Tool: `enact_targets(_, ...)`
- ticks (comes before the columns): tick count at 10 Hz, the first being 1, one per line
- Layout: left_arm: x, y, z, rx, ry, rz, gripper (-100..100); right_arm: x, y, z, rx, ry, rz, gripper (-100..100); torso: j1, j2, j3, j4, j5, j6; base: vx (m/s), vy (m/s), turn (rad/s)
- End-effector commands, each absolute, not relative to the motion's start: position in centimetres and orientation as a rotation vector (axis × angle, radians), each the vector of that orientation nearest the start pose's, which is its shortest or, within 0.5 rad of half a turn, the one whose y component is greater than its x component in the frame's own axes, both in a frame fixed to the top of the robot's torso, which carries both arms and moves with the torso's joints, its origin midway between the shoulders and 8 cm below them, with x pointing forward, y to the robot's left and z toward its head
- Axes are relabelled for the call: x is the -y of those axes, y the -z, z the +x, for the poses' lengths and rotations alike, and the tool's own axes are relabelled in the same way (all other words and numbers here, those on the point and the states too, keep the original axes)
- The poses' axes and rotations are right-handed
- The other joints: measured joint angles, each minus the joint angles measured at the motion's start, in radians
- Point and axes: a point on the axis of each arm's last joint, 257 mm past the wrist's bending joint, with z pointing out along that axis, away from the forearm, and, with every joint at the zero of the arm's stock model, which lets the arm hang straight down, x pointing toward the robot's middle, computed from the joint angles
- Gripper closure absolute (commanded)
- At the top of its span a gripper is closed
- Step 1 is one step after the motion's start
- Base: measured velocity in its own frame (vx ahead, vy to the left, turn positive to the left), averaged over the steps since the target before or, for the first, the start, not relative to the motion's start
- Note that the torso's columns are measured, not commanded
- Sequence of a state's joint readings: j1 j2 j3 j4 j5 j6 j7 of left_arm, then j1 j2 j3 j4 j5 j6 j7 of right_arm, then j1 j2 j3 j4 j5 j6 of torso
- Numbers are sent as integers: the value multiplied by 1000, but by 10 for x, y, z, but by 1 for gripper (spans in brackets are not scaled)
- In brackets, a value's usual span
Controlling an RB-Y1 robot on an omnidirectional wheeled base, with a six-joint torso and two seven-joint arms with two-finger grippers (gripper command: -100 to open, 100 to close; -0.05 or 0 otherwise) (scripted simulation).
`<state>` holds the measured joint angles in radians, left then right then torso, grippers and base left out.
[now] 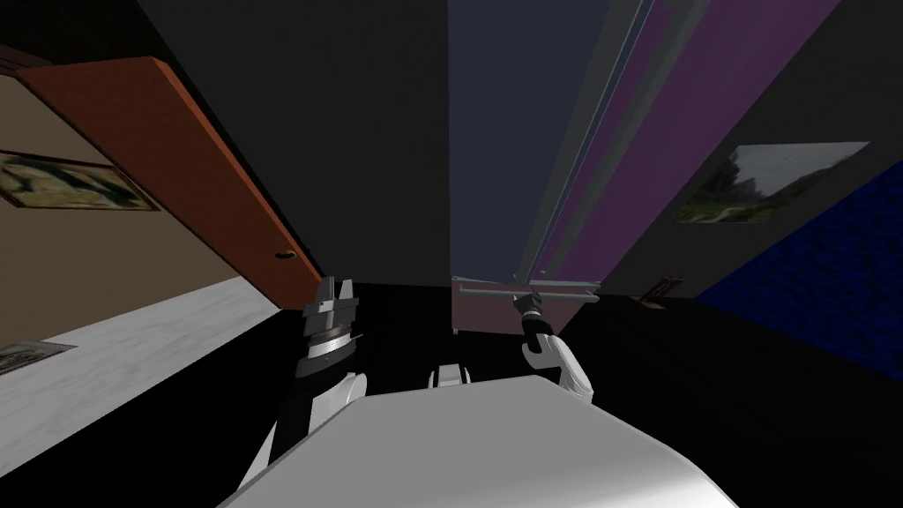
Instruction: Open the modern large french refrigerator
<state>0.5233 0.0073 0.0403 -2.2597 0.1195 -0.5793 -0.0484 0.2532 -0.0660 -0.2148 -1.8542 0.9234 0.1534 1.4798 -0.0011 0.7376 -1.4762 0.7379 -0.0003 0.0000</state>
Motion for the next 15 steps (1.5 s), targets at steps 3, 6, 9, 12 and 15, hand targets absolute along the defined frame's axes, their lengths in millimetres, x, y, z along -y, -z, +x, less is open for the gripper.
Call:
enact_targets(3, -309, -24, 327, -524, 1286, -673, 0, 422, 197, 453, -1586, 1080, -530, -100, 1, 1, 0, 0, 0, 0, 7, -86, 92)
enact_targets(6, -309, -24, 327, -524, 1286, -673, 0, 405, 202, 458, -1607, 1033, -496, -100, -1, 1, 1, 0, 0, 0, 1, -172, 125)
enact_targets(9, -309, -24, 327, -524, 1286, -673, 0, 392, 202, 463, -1612, 1007, -495, -100, 1, 1, 1, 0, 0, 0, -10, -189, 152)
enact_targets(12, -309, -24, 327, -524, 1286, -673, 0, 369, 209, 468, -1641, 943, -448, -100, 3, 0, 0, 0, 1, 0, -12, -181, 146)
enact_targets(15, -309, -24, 327, -524, 1286, -673, 0, 368, 209, 470, -1651, 935, -430, -100, 6, 0, 0, 0, 2, 0, 23, -90, 41)
